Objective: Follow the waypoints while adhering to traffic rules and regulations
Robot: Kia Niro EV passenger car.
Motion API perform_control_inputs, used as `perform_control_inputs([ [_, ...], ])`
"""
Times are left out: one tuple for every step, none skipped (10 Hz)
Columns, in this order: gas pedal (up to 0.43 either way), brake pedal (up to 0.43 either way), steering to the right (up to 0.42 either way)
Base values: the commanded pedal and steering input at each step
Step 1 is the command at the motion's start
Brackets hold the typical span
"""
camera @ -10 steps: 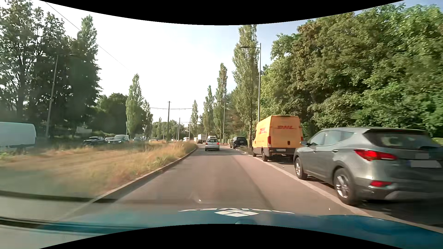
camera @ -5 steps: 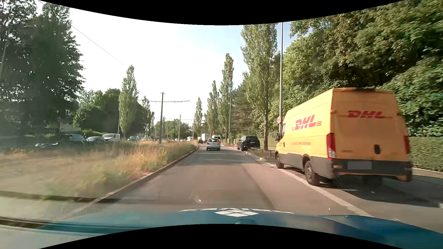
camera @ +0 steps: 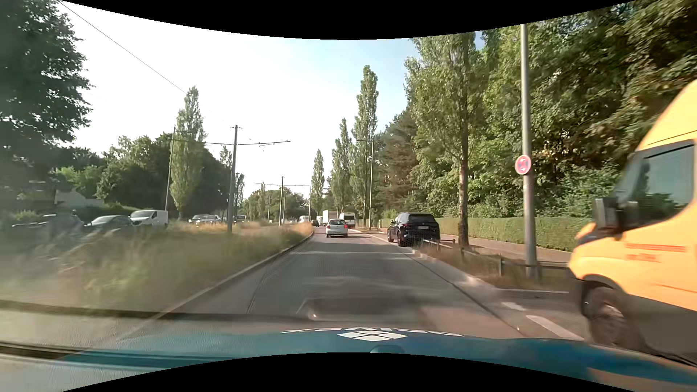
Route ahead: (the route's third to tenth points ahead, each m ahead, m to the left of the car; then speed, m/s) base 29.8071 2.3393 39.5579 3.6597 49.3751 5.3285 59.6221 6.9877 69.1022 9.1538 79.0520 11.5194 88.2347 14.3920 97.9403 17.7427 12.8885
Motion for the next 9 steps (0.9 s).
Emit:
perform_control_inputs([
  [0.209,0.000,-0.020],
  [0.209,0.000,-0.020],
  [0.209,0.000,-0.019],
  [0.209,0.000,-0.019],
  [0.197,0.000,-0.019],
  [0.197,0.000,-0.019],
  [0.197,0.000,-0.019],
  [0.197,0.000,-0.018],
  [0.197,0.000,-0.018],
])
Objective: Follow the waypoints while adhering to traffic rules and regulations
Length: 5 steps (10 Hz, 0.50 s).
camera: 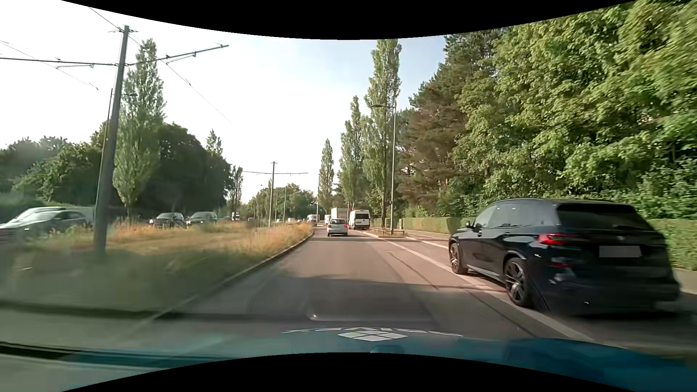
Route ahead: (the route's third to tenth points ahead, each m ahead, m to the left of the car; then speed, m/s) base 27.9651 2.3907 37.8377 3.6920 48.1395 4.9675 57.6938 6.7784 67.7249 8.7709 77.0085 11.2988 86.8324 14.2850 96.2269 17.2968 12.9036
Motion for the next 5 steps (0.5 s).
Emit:
perform_control_inputs([
  [0.197,0.000,-0.018],
  [0.197,0.000,-0.018],
  [0.197,0.000,-0.018],
  [0.197,0.000,-0.019],
  [0.197,0.000,-0.019],
])
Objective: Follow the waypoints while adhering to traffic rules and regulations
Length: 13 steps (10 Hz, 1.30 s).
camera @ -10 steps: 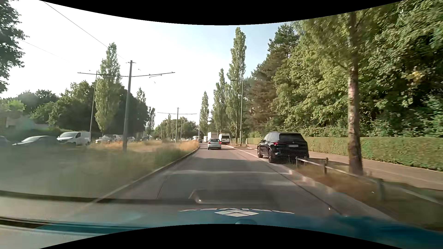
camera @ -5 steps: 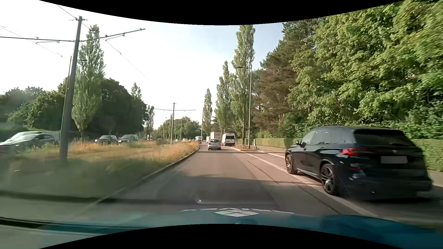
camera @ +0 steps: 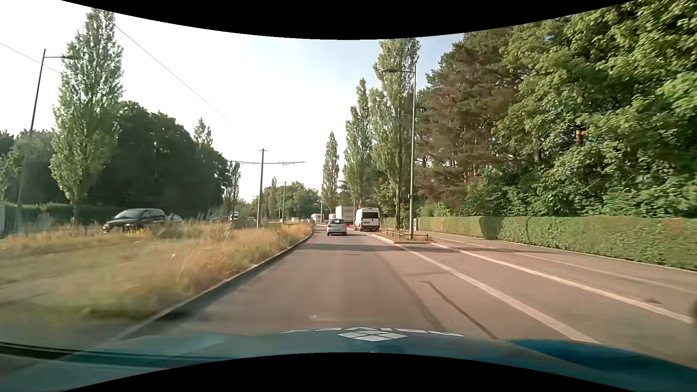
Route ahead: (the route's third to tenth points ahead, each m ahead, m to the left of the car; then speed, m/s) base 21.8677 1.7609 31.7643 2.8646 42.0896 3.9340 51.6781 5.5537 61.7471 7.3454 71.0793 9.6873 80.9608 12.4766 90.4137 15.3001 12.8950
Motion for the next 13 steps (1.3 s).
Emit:
perform_control_inputs([
  [0.197,0.000,-0.020],
  [0.197,0.000,-0.021],
  [0.197,0.000,-0.021],
  [0.197,0.000,-0.021],
  [0.197,0.000,-0.021],
  [0.197,0.000,-0.019],
  [0.197,0.000,-0.017],
  [0.197,0.000,-0.017],
  [0.197,0.000,-0.017],
  [0.197,0.000,-0.016],
  [0.197,0.000,-0.014],
  [0.189,0.000,-0.015],
  [0.189,0.000,-0.015],
])
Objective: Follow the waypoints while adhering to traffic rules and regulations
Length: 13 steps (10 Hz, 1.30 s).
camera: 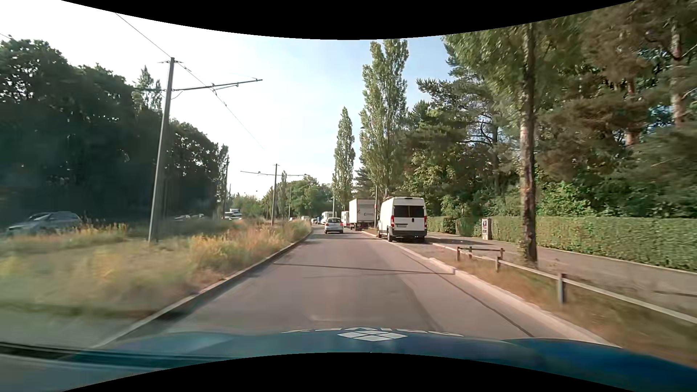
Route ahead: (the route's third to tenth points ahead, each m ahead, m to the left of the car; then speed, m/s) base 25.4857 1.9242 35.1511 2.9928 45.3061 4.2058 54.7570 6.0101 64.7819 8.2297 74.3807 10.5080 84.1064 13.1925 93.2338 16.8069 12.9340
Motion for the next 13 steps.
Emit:
perform_control_inputs([
  [0.189,0.000,-0.016],
  [0.189,0.000,-0.019],
  [0.189,0.000,-0.019],
  [0.189,0.000,-0.020],
  [0.189,0.000,-0.020],
  [0.189,0.000,-0.021],
  [0.189,0.000,-0.024],
  [0.189,0.000,-0.025],
  [0.189,0.000,-0.025],
  [0.189,0.000,-0.025],
  [0.189,0.000,-0.025],
  [0.189,0.000,-0.024],
  [0.189,0.000,-0.024],
])
